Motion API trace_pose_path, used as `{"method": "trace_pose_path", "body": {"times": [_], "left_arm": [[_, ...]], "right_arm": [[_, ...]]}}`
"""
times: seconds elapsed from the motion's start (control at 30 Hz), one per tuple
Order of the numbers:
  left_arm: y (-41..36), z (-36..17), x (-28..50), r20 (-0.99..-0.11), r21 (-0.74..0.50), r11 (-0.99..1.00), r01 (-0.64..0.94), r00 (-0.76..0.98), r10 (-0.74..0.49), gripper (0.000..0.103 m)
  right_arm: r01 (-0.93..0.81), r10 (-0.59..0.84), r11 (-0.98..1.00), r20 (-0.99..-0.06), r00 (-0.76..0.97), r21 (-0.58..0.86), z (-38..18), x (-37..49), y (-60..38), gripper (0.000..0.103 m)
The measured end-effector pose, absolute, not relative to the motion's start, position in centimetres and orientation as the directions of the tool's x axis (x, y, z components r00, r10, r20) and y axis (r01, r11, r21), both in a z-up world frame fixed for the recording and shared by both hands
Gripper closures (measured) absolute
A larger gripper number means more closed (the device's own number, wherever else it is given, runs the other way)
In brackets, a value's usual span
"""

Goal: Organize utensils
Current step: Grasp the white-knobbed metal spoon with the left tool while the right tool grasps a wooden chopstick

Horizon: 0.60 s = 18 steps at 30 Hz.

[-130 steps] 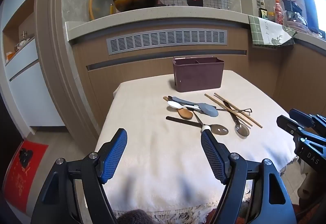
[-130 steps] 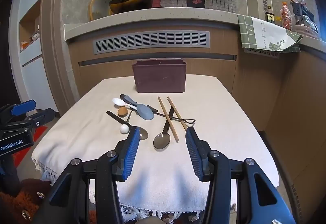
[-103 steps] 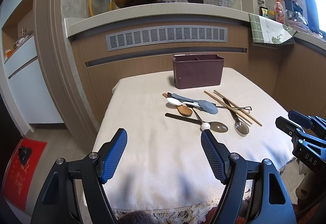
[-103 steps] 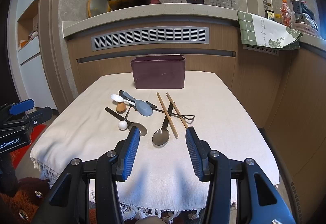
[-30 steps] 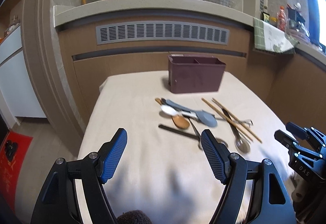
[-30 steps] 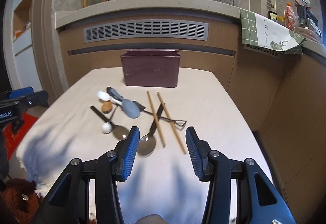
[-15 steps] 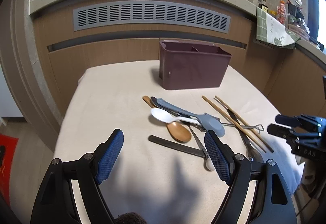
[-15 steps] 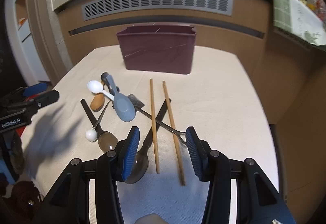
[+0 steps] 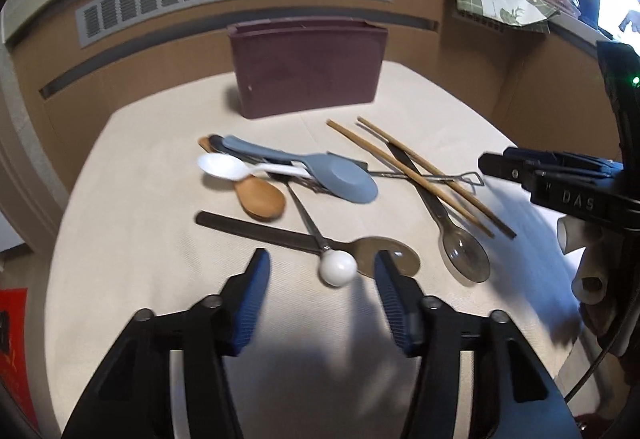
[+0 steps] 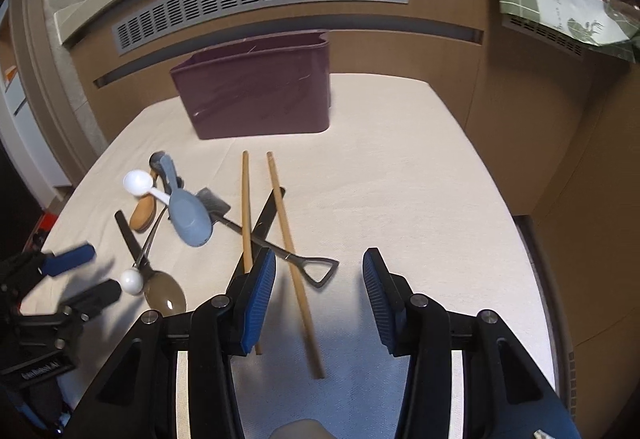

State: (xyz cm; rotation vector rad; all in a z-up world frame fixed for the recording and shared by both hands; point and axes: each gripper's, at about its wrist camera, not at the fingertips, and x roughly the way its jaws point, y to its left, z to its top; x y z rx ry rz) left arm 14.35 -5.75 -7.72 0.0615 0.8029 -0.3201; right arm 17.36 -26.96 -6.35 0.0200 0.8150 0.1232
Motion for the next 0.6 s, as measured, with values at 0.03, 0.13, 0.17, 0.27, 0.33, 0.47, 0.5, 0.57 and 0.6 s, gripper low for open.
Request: {"method": "trace_pose_path", "body": {"times": [0.03,0.13,0.17,0.27,0.33,0.47,0.5,0.57,0.6], "left_arm": [[-5.8,-7.8,14.4,-0.717,-0.081,0.949,0.306,0.643,-0.269,0.055],[-5.9,-8.2,14.8,-0.725,-0.104,0.946,0.306,0.629,-0.283,0.063],[-5.9,-8.4,15.0,-0.729,-0.111,0.946,0.304,0.622,-0.286,0.066],[-6.3,-8.8,15.3,-0.743,-0.103,0.949,0.297,0.611,-0.272,0.069],[-6.6,-9.0,15.5,-0.748,-0.087,0.954,0.287,0.614,-0.253,0.069],[-6.8,-9.2,15.9,-0.752,-0.066,0.959,0.275,0.618,-0.229,0.08],[-6.6,-9.0,16.0,-0.747,-0.068,0.959,0.274,0.623,-0.231,0.08],[-5.8,-8.2,16.1,-0.724,-0.07,0.963,0.261,0.651,-0.229,0.08],[-5.2,-7.5,16.1,-0.702,-0.072,0.965,0.253,0.674,-0.229,0.08]], "right_arm": [[-0.091,0.105,0.994,-0.72,0.686,0.058,-6.2,17.3,-27.0,0.06],[-0.076,0.087,0.996,-0.707,0.702,0.047,-5.9,17.3,-26.9,0.06],[-0.075,0.087,0.996,-0.703,0.706,0.048,-5.7,17.4,-26.8,0.06],[-0.074,0.083,0.996,-0.685,0.724,0.042,-5.3,17.3,-26.6,0.06],[-0.076,0.078,0.997,-0.674,0.735,0.032,-5.1,17.3,-26.4,0.06],[-0.079,0.092,0.996,-0.678,0.73,0.049,-5.4,17.6,-26.4,0.06],[-0.083,0.097,0.995,-0.682,0.725,0.054,-5.5,17.7,-26.4,0.06],[-0.098,0.112,0.993,-0.69,0.715,0.06,-5.6,17.8,-26.2,0.06],[-0.115,0.125,0.992,-0.694,0.709,0.061,-5.6,18.0,-26.0,0.06]]}}
